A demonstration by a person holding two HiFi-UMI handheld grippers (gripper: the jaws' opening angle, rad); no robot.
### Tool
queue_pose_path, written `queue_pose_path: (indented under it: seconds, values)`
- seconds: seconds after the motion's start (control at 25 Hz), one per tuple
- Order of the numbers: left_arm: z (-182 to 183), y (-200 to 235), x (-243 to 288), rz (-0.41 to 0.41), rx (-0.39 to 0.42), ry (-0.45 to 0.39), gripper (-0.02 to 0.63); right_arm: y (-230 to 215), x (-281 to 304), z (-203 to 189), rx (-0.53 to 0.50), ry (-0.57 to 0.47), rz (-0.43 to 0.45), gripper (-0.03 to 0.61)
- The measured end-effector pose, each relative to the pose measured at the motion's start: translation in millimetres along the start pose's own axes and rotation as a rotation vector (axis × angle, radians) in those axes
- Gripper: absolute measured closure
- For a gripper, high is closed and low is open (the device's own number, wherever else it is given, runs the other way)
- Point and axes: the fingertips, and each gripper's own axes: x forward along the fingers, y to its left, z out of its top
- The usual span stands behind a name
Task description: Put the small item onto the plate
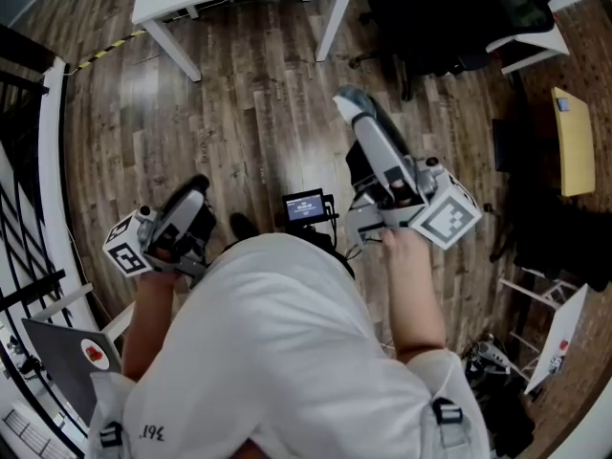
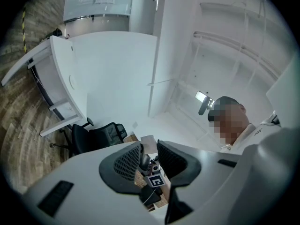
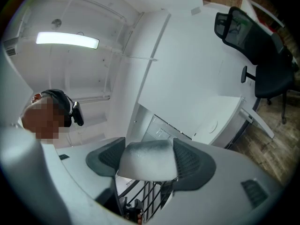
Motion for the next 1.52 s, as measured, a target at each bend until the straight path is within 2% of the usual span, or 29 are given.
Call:
queue_pose_path:
  seconds: [0.36,0.64,0.84,1.04,1.32,1.52]
  values:
    - [-7.3,14.6,32.2,0.044,0.022,-0.037,0.497,-24.2,0.5,18.3,0.005,0.061,0.027,0.255]
    - [18.8,38.8,42.0,0.077,0.04,-0.075,0.497,-51.3,29.4,22.8,0.019,0.095,0.029,0.255]
    - [62.7,74.7,43.0,0.06,0.025,-0.087,0.497,-74.8,72.9,17.9,0.006,0.109,0.004,0.255]
    - [130.6,112.4,47.9,0.048,0.046,-0.087,0.497,-98.2,135.0,8.3,0.002,0.109,-0.013,0.255]
    - [224.3,155.0,42.8,0.005,0.028,-0.043,0.497,-126.2,233.7,-7.0,0.024,0.087,-0.028,0.255]
    - [263.9,182.6,45.2,-0.011,-0.002,-0.005,0.497,-143.5,275.9,-8.6,0.007,0.068,-0.061,0.255]
